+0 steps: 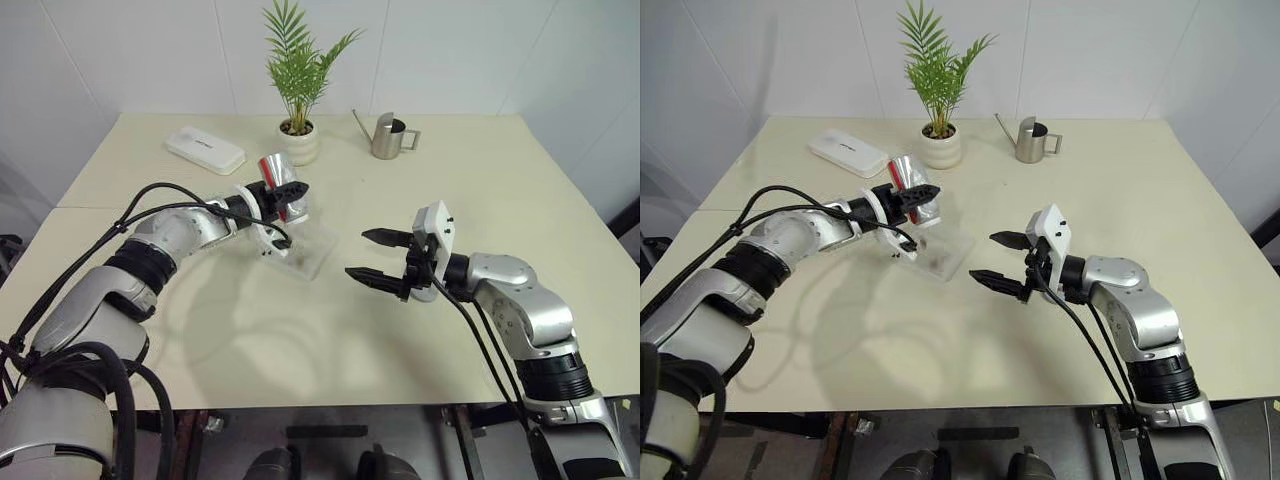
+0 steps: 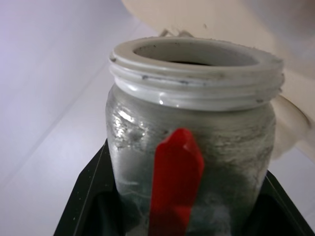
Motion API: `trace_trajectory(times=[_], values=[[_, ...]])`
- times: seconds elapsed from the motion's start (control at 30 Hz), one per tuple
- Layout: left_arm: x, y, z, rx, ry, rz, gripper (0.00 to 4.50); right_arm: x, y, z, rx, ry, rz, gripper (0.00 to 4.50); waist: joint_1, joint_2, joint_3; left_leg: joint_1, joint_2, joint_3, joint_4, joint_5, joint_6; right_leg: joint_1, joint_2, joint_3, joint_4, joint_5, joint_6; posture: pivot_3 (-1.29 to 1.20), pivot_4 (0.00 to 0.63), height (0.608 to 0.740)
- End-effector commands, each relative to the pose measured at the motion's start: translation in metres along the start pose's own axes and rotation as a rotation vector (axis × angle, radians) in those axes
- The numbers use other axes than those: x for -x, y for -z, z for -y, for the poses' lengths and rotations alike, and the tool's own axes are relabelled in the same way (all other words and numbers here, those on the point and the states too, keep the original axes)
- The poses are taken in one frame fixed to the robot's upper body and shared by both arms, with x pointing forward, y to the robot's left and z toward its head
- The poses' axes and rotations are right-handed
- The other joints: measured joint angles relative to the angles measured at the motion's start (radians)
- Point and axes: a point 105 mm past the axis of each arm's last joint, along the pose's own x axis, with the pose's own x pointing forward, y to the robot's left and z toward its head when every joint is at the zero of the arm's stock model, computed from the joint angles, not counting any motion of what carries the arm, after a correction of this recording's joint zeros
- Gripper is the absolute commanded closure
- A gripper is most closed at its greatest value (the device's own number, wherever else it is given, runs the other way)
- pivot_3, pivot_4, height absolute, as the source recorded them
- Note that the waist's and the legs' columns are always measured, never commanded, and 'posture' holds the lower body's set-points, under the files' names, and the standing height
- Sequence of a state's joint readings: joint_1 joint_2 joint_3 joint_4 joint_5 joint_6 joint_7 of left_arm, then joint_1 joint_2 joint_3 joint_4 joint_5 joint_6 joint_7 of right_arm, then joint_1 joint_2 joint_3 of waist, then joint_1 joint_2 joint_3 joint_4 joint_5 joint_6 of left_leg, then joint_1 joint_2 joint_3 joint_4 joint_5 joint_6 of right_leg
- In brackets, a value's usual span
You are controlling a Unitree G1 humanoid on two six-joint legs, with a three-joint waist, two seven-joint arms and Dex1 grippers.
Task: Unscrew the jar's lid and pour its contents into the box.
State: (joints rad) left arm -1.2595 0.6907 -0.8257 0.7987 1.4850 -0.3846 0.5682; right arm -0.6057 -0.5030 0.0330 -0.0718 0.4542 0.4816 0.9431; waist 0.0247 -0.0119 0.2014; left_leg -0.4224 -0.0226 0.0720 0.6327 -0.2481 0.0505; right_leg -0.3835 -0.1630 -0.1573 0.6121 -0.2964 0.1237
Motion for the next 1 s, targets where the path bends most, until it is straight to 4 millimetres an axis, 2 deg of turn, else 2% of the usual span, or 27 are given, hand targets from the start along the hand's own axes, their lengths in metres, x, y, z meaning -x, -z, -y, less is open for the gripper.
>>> trace_trajectory(times=[0.03,0.17,0.33,0.53,0.63,0.67,0.77,0.8,0.87,0.93,1.0], values=[[-0.005,0.013,-0.01,-0.07,-0.034,-0.031,2.57,0.0,-0.016,-0.002,0.028,0.001,0.059,0.02,0.0,0.0,0.0,0.0,0.0,0.0,0.0,0.0,0.0,0.0,0.0,0.0,0.0,0.0,0.0,0.0,0.15,0.74],[-0.003,0.017,-0.012,-0.039,-0.049,-0.05,2.57,-0.001,-0.017,-0.004,0.023,0.002,0.072,0.02,-0.003,0.0,0.0,0.0,0.0,0.0,0.001,0.0,0.0,0.0,0.0,0.0,0.0,0.0,0.0,0.0,0.15,0.74],[0.012,0.029,-0.017,0.155,-0.054,-0.08,2.57,0.001,-0.016,-0.006,0.01,-0.003,0.083,0.02,-0.004,0.0,0.0,0.0,0.001,0.0,0.003,0.0,0.0,0.0,0.0,0.0,0.001,0.0,0.0,0.0,0.15,0.74],[0.042,0.039,-0.008,0.7,-0.017,-0.136,2.57,0.003,-0.014,-0.006,0.004,-0.017,0.075,0.02,-0.006,0.0,0.0,0.0,0.0,-0.001,0.006,0.0,0.0,0.001,-0.001,0.0,0.003,0.0,0.0,0.0,0.15,0.74],[0.061,0.054,0.016,1.127,0.023,-0.278,2.57,0.004,-0.013,-0.004,0.008,-0.018,0.067,0.02,-0.01,0.0,0.0,0.0,0.001,-0.001,0.011,0.0,0.0,0.001,-0.001,0.0,0.007,0.0,0.0,0.0,0.15,0.74],[0.065,0.056,0.021,1.223,0.025,-0.304,2.57,0.004,-0.012,-0.003,0.008,-0.018,0.066,0.02,-0.012,0.0,0.0,0.0,0.001,-0.001,0.013,0.0,0.0,0.001,-0.001,0.0,0.008,0.0,0.0,0.0,0.15,0.74],[0.078,0.065,0.036,1.61,-0.028,-0.419,2.57,0.004,-0.011,-0.001,0.01,-0.016,0.061,0.02,-0.012,0.0,0.0,0.001,0.001,-0.003,0.017,0.0,0.001,0.004,-0.001,-0.001,0.01,0.0,0.0,0.0,0.15,0.74],[0.093,0.073,0.053,1.811,-0.095,-0.528,2.57,0.005,-0.011,0.0,0.012,-0.015,0.055,0.02,-0.012,0.0,0.0,0.001,0.001,-0.004,0.018,0.0,0.001,0.005,-0.001,-0.001,0.01,0.001,0.0,0.0,0.15,0.74],[0.118,0.08,0.078,2.109,-0.242,-0.7,2.57,0.005,-0.009,0.002,0.017,-0.012,0.047,0.02,-0.017,-0.001,0.0,0.002,0.001,-0.005,0.018,0.0,0.002,0.006,-0.001,-0.001,0.011,0.001,0.0,0.0,0.15,0.74],[0.145,0.08,0.1,2.276,-0.364,-0.852,2.57,0.007,-0.008,0.005,0.019,-0.005,0.043,0.02,-0.029,-0.002,-0.001,0.002,0.0,-0.005,0.018,0.0,0.002,0.006,-0.001,-0.001,0.011,0.001,0.0,0.0,0.15,0.74],[0.166,0.078,0.112,2.356,-0.508,-0.958,2.57,0.008,-0.008,0.007,0.021,0.0,0.041,0.02,-0.038,-0.002,-0.001,0.003,0.0,-0.004,0.016,0.0,0.002,0.006,-0.001,0.0,0.011,0.001,0.0,0.0,0.15,0.74]])
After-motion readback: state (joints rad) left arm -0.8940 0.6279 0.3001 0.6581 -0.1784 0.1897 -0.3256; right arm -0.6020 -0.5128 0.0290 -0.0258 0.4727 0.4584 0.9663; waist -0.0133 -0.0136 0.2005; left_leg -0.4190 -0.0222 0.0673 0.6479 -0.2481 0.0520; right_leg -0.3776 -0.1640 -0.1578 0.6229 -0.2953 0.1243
